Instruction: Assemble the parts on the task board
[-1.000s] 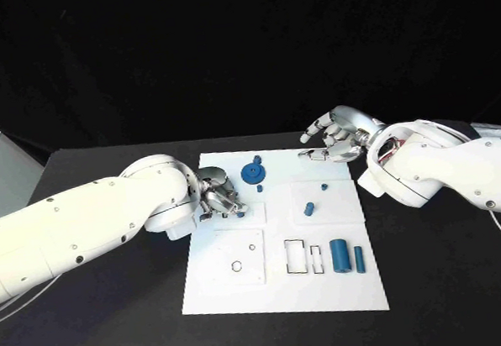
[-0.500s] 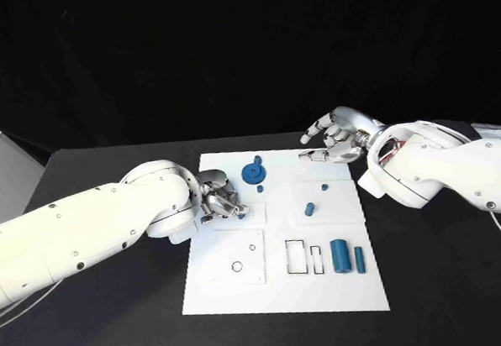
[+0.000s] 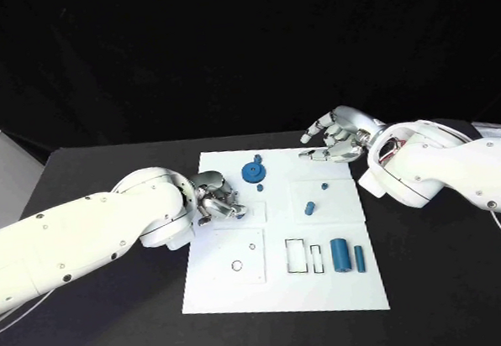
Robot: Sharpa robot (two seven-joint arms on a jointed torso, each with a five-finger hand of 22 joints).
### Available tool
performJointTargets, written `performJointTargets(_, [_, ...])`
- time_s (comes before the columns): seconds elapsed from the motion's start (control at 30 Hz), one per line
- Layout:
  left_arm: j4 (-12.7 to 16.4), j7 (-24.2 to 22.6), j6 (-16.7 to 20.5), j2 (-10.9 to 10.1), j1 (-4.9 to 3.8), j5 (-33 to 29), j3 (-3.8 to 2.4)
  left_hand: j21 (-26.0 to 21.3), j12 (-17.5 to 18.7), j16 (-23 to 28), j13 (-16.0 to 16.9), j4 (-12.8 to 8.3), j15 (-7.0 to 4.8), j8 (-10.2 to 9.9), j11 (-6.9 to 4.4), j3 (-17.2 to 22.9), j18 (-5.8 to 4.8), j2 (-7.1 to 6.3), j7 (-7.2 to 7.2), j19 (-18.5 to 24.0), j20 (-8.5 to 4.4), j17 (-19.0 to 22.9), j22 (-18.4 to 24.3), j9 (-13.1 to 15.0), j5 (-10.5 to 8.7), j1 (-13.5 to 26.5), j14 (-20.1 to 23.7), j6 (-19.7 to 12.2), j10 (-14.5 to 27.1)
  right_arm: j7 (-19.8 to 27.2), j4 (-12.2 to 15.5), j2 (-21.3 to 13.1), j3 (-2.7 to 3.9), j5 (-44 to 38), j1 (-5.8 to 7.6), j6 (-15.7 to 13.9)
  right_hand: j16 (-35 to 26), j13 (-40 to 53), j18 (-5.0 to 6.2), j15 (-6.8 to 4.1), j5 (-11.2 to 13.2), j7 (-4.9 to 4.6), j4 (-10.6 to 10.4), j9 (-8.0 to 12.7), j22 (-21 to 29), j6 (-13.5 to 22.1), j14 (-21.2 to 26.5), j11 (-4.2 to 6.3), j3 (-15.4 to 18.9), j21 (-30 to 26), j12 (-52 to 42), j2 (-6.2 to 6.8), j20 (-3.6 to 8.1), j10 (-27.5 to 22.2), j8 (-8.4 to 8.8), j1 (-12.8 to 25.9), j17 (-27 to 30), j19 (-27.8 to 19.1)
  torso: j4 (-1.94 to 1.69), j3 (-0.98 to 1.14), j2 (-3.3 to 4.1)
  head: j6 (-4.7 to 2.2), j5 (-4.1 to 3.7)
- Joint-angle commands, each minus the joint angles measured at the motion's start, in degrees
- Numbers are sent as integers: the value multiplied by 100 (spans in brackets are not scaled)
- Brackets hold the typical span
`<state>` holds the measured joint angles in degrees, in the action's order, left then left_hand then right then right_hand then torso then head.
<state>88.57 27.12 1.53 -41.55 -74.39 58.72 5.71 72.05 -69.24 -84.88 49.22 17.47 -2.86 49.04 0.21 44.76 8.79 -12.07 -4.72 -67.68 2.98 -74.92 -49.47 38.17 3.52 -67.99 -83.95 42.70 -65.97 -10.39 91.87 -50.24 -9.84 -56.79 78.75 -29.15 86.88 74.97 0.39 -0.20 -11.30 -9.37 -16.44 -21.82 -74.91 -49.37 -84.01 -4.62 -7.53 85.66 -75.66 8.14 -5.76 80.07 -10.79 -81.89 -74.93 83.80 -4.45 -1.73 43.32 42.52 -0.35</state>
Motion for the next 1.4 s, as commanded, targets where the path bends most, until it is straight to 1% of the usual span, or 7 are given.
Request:
performJointTargets(0.03, [61,-288,439,-43,16,-66,-6,37,-39,-37,10,-1326,-36,33,3,1350,-98,33,16,-45,-6,-242,-9,879,36,8,-203,56,-51,19,12,-6,1,-13,-4,55,-2,372,79,28,-23,-2,-3,9,-1220,22,-451,20,-27,-37,9,-56,-22,-28,-6,17,-937,403,0,2,-1,11,-3])
performJointTargets(0.17, [73,-365,608,-79,59,-88,-6,44,-36,-44,1,-1320,-37,31,1,1365,-98,32,18,-49,-7,-258,-15,884,28,17,-211,65,-54,18,14,-7,1,-13,-4,47,-2,372,79,28,-23,-2,-3,9,-1220,22,-451,20,-27,-37,9,-56,-22,-28,-6,17,-937,403,-11,4,-10,18,-3])
performJointTargets(0.3, [65,-432,708,-93,131,-96,-6,49,-33,-45,-5,-1319,-37,30,1,1368,-100,32,19,-54,-7,-261,-23,884,26,18,-212,66,-52,17,15,-8,1,-13,-4,44,-2,366,79,28,-40,-3,-3,12,-1221,24,-452,19,-37,-37,14,-54,-22,-33,-7,17,-938,403,-4,-3,-6,27,-6])
performJointTargets(0.5, [18,-561,771,-90,228,-67,-5,57,-14,-44,-38,-1308,-38,25,0,1386,-101,37,19,-59,-8,-257,-34,888,13,27,-213,70,-36,15,16,-14,1,-14,-4,46,-2,363,79,28,-43,-3,-4,13,-1220,25,-452,19,-38,-39,16,-53,-22,-35,-7,18,-939,402,3,5,-5,26,-10])
performJointTargets(0.77, [-77,-674,773,-41,322,-3,-4,60,5,-42,-71,-1298,-37,18,2,1399,-101,41,18,-59,-10,-252,-35,890,2,31,-211,68,-17,15,16,-22,1,-14,-5,49,-2,363,79,28,-43,-3,-4,13,-1220,25,-452,19,-38,-39,16,-53,-22,-35,-7,18,-939,402,0,0,-5,34,-25])
performJointTargets(1.13, [-133,-778,923,-18,353,195,-5,69,17,-46,-91,-1292,-36,13,3,1405,-103,43,17,-67,-11,-263,-52,892,-4,34,-215,65,-4,27,22,-34,1,-14,-6,32,-2,363,79,28,-43,-3,-4,13,-1220,25,-452,19,-38,-39,16,-53,-22,-35,-7,18,-939,402,3,3,0,30,-37])
performJointTargets(1.4, [-121,-732,796,-12,355,218,-5,72,28,-52,-111,-1289,-35,10,3,1408,-104,43,17,-68,-12,-278,-55,893,-8,34,-220,64,7,27,20,-33,1,-14,-9,35,-1,363,78,28,-52,-4,-4,15,-1223,28,-453,19,-43,-34,15,-53,-22,-36,-7,20,-941,405,2,3,0,41,-47])
